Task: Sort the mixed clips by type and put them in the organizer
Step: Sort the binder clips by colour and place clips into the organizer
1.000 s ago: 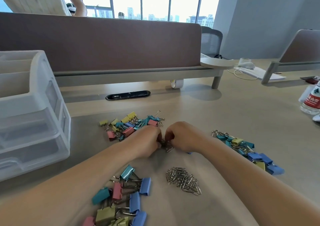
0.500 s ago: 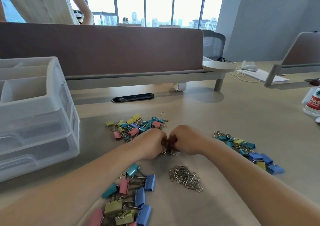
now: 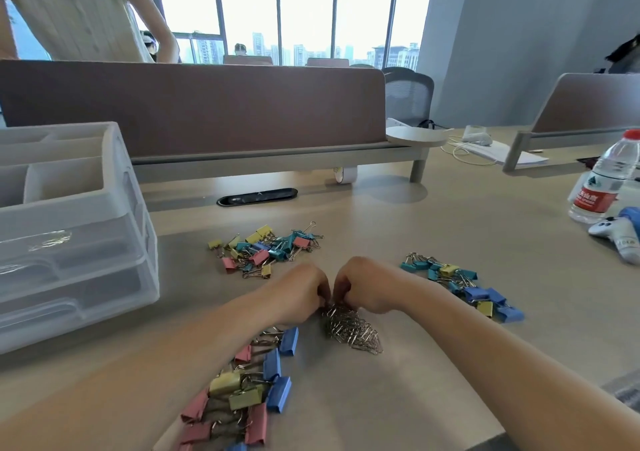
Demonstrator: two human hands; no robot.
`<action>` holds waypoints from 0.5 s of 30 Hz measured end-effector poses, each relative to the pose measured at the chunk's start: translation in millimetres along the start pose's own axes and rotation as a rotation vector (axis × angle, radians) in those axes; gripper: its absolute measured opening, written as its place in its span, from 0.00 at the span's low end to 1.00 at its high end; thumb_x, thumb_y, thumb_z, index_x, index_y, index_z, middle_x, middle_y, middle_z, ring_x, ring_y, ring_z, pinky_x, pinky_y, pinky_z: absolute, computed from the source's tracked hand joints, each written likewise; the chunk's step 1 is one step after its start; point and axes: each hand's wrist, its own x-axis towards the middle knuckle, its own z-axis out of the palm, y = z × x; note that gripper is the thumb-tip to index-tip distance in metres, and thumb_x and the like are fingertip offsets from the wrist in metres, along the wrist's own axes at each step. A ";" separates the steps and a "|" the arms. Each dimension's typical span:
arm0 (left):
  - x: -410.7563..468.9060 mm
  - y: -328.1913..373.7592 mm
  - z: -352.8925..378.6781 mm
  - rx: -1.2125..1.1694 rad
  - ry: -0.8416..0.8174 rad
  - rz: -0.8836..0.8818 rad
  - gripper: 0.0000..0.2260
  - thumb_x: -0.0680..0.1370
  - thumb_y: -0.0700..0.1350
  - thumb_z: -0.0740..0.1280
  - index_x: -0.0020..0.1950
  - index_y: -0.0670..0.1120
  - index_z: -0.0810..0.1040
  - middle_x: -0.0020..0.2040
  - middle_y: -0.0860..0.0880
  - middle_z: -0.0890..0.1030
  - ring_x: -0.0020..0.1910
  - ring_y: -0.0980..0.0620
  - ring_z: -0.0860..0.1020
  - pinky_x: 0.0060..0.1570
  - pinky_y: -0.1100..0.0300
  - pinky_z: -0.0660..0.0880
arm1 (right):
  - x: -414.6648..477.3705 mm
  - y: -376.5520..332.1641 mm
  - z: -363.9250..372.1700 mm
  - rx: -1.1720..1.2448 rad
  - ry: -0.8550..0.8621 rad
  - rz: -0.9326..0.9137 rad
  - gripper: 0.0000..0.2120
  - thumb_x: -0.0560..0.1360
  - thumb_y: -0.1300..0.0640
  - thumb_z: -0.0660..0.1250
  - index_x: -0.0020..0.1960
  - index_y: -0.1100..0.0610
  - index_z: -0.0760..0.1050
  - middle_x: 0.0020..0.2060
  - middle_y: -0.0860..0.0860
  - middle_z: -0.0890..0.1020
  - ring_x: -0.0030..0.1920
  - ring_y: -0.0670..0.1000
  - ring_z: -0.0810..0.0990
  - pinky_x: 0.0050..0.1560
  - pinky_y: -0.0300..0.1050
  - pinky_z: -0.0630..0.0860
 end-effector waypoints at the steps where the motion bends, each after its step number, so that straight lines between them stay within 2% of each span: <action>1: -0.6 1.2 0.7 -0.003 -0.008 -0.007 0.11 0.79 0.39 0.64 0.56 0.47 0.84 0.54 0.49 0.83 0.54 0.50 0.79 0.51 0.62 0.74 | -1.1 -0.2 0.1 0.002 -0.002 0.002 0.16 0.74 0.65 0.63 0.57 0.55 0.84 0.52 0.52 0.85 0.52 0.53 0.81 0.37 0.37 0.69; 4: -2.2 3.6 0.6 0.015 -0.021 -0.014 0.12 0.79 0.39 0.63 0.56 0.50 0.84 0.50 0.51 0.84 0.49 0.51 0.80 0.54 0.57 0.77 | -2.4 0.0 1.8 0.010 -0.011 0.007 0.16 0.74 0.66 0.63 0.56 0.57 0.84 0.51 0.54 0.85 0.52 0.55 0.81 0.40 0.39 0.72; 7: -2.3 2.1 -3.7 0.011 -0.009 0.006 0.13 0.79 0.36 0.62 0.56 0.47 0.84 0.47 0.50 0.84 0.44 0.53 0.80 0.45 0.62 0.75 | -1.0 0.9 0.1 0.045 -0.003 0.005 0.15 0.74 0.67 0.63 0.56 0.58 0.84 0.50 0.55 0.85 0.50 0.54 0.82 0.47 0.42 0.76; 10: 2.1 -6.7 -14.2 0.004 0.060 0.039 0.12 0.78 0.37 0.63 0.56 0.45 0.83 0.49 0.49 0.84 0.41 0.56 0.77 0.38 0.66 0.70 | 5.7 6.6 -5.4 0.083 0.087 0.022 0.14 0.76 0.66 0.63 0.57 0.58 0.83 0.51 0.53 0.84 0.49 0.51 0.81 0.44 0.37 0.71; 13: 13.2 -21.4 -26.9 -0.003 0.124 0.025 0.10 0.79 0.40 0.63 0.55 0.46 0.83 0.50 0.50 0.83 0.44 0.55 0.78 0.45 0.61 0.74 | 24.6 17.9 -9.7 0.108 0.213 0.056 0.12 0.77 0.63 0.63 0.55 0.54 0.83 0.52 0.50 0.83 0.47 0.50 0.80 0.46 0.39 0.72; 15: 19.1 -28.3 -30.0 -0.003 0.155 0.018 0.09 0.79 0.41 0.64 0.53 0.46 0.83 0.50 0.50 0.82 0.46 0.53 0.77 0.46 0.59 0.72 | 32.1 24.2 -8.9 0.132 0.262 0.086 0.12 0.77 0.61 0.63 0.53 0.53 0.83 0.52 0.49 0.83 0.47 0.49 0.79 0.47 0.40 0.73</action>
